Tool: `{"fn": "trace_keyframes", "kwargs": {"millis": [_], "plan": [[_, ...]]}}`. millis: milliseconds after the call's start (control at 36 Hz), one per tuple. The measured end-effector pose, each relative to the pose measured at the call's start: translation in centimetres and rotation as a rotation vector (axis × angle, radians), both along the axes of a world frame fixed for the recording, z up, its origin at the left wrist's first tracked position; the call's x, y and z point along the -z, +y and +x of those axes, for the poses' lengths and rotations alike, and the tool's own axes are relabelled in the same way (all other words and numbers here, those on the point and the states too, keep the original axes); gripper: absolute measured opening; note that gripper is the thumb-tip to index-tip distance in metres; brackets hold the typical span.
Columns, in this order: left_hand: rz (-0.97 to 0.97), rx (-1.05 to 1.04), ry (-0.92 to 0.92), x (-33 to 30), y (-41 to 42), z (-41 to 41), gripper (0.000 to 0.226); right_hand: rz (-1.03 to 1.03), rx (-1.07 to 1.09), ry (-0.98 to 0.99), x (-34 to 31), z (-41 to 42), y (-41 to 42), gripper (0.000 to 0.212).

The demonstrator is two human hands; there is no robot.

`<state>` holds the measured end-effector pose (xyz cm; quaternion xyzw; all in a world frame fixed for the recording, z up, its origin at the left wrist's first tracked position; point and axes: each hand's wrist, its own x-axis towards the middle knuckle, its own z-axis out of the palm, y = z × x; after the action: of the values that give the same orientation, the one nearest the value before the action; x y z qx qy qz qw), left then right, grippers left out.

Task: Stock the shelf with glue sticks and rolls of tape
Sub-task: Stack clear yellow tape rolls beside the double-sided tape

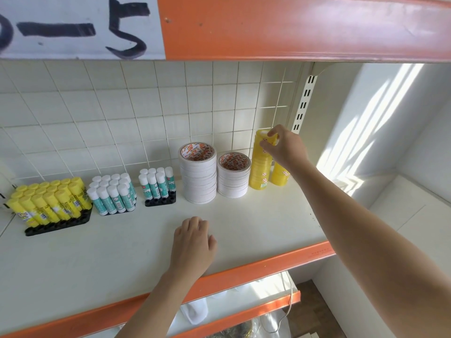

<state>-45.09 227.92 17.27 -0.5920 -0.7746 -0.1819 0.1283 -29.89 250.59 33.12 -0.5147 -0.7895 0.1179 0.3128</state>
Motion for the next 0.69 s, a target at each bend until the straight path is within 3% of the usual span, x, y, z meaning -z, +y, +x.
{"fn": "trace_keyframes", "kwargs": {"millis": [194, 694], "plan": [[0.018, 0.003, -0.014, 0.12, -0.02, 0.03, 0.014, 0.011, 0.027, -0.030, 0.13, -0.10, 0.19, 0.031], [-0.029, 0.003, -0.044, -0.33, -0.19, 0.05, 0.027, 0.012, 0.019, -0.062, 0.62, -0.24, 0.40, 0.032]]}}
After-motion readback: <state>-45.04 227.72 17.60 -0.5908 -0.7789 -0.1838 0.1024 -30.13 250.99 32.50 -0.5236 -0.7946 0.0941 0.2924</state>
